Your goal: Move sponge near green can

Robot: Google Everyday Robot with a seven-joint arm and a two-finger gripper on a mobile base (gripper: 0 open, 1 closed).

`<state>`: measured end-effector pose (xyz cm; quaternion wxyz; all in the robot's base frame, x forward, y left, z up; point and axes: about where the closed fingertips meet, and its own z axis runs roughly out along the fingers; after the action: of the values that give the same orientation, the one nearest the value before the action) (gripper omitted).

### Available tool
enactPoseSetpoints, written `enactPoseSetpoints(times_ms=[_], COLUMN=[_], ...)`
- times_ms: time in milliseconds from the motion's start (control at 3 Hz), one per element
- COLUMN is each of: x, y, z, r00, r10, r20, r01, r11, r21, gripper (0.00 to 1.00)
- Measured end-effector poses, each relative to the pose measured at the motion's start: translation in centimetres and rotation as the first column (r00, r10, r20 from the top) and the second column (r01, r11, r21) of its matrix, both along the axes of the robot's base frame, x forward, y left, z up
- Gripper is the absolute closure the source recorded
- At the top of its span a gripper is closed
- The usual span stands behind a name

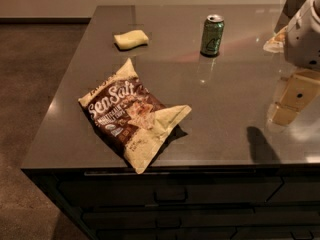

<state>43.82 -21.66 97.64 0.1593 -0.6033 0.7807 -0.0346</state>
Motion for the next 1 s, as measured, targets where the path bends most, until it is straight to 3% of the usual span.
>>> enactPoseSetpoints(times_ms=[667, 1000], x=[1.5, 6.2], y=[0.7, 2.8], z=[0.2, 0.3], r00=[0.9997, 0.9984], r10=[-0.022, -0.054], r20=[0.005, 0.016], r01=[0.022, 0.053], r11=[1.0, 0.998], r21=[0.007, 0.038], gripper=[0.0, 0.0])
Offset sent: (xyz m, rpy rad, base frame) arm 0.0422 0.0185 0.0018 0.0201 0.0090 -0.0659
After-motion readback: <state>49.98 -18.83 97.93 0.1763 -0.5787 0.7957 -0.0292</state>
